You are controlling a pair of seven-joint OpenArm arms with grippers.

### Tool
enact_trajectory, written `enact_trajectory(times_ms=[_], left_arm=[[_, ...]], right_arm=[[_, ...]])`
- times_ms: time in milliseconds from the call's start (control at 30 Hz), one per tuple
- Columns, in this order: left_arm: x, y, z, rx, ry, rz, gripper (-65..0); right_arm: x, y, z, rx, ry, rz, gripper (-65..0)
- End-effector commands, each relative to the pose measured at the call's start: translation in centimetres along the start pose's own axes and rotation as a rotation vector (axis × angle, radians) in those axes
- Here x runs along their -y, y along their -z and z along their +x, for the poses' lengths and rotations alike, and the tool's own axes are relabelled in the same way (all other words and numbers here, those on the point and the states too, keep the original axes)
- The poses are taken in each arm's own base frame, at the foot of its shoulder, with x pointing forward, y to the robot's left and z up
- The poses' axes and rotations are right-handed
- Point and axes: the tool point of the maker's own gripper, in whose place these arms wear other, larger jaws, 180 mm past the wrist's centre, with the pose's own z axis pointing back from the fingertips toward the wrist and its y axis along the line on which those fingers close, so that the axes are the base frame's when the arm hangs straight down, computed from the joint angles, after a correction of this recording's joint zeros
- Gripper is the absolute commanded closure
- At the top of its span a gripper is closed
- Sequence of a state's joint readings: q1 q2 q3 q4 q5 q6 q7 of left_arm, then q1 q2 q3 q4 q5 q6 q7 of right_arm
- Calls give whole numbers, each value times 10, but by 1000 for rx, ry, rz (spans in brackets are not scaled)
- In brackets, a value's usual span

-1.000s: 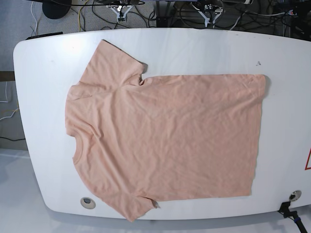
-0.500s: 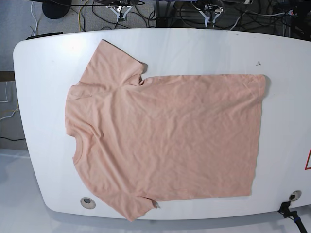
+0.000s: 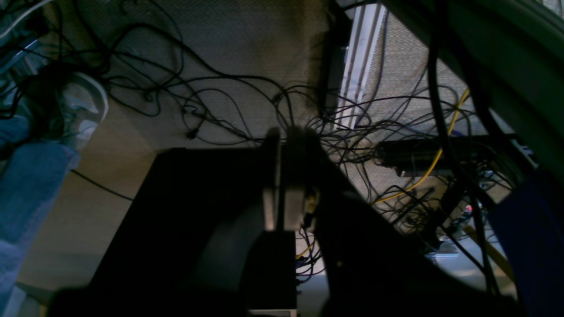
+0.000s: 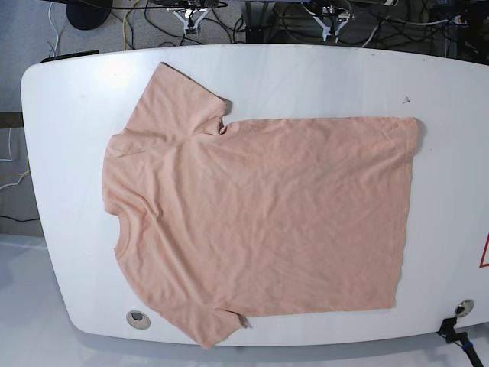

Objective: Fold the T-shirt properly

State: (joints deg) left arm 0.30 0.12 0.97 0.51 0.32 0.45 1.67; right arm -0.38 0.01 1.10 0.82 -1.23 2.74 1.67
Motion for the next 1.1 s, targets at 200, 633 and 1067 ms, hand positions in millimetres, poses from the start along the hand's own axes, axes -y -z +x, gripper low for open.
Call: enact_trajectory(times_ms=[200,633,1067], left_arm=[[1,0,-4,-6,3,-1,-1],[1,0,-3,0,2,-6,-1],[-7,0,-9,-4,-6,10,0]], right_arm=[[3,0,-3,-5,-9,-3,-2],[-4,0,-5,-6,-4,32,-1],[-3,0,-6,-8,-9,31,-1]])
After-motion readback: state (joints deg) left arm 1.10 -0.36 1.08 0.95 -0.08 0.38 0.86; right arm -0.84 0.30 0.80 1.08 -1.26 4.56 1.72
